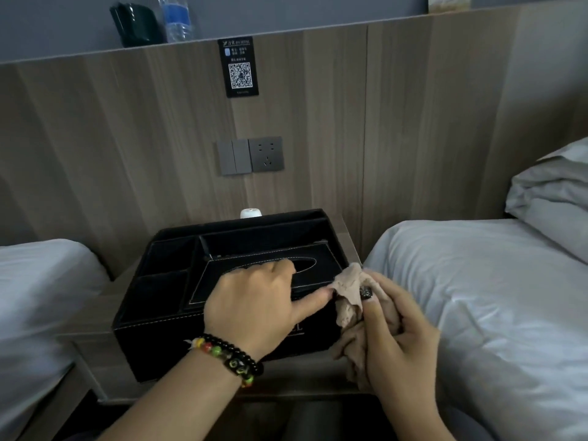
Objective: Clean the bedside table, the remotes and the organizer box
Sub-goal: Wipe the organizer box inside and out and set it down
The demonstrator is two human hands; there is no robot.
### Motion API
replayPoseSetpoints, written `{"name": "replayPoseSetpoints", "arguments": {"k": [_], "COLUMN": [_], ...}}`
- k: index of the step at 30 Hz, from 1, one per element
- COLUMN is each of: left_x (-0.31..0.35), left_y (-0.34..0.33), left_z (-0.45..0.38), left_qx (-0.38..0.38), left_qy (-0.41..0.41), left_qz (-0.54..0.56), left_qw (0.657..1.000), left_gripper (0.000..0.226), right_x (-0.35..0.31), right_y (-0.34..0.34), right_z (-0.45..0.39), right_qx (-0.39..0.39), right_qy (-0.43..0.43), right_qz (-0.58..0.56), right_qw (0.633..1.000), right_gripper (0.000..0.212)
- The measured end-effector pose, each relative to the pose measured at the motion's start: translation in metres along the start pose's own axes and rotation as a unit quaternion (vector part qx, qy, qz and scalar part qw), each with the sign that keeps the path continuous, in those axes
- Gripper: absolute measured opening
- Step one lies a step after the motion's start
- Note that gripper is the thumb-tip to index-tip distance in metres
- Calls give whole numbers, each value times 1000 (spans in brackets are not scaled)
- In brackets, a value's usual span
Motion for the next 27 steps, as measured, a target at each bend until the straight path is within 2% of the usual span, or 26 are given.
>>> {"name": "replayPoseSetpoints", "arguments": {"k": [4, 7, 10, 12, 13, 16, 18, 20, 21, 23, 24, 25, 27], "left_x": [-27, -53, -73, -78, -84, -103, -117, -121, -123, -122, -124, -124, -122], "left_y": [22, 40, 56, 54, 50, 27, 12, 12, 12, 20, 22, 26, 33], "left_z": [3, -8, -23, -30, -32, -30, -30, -30, -30, -29, -27, -26, -26], "left_qx": [81, 135, 160, 179, 183, 179, 170, 178, 181, 131, 119, 119, 132], "left_qy": [5, 75, 168, 206, 210, 191, 211, 193, 172, 174, 164, 156, 127], "left_qz": [90, 186, 329, 425, 450, 411, 446, 478, 513, 645, 666, 655, 585], "left_qw": [993, 970, 916, 863, 849, 873, 853, 838, 821, 733, 717, 730, 790], "left_gripper": [81, 74, 54, 47, 47, 48, 38, 32, 31, 48, 58, 63, 58], "right_x": [-35, -76, -127, -152, -159, -162, -165, -169, -169, -162, -157, -151, -141], "right_y": [-24, -55, -93, -114, -125, -145, -151, -156, -158, -157, -154, -150, -142], "right_z": [-6, -32, -59, -69, -71, -64, -60, -64, -71, -92, -104, -116, -133], "right_qx": [-48, -110, -208, -270, -291, -312, -320, -341, -346, -321, -293, -261, -211], "right_qy": [96, 145, 164, 183, 191, 209, 215, 211, 203, 187, 178, 164, 132], "right_qz": [6, 7, 27, 88, 115, 136, 128, 141, 163, 225, 248, 263, 281], "right_qw": [994, 983, 964, 941, 930, 917, 914, 905, 901, 901, 906, 914, 927], "right_gripper": [29, 26, 26, 24, 24, 23, 22, 22, 23, 25, 25, 26, 26]}}
Point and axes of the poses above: each hand's wrist, its own z-axis away from the middle knuckle, its own y-axis out of the back of the hand, x = y × z, the point moved 2 cm from there along -z, towards the middle knuckle, and after that the axes turned 9 degrees about -z, right-handed, at the moved point
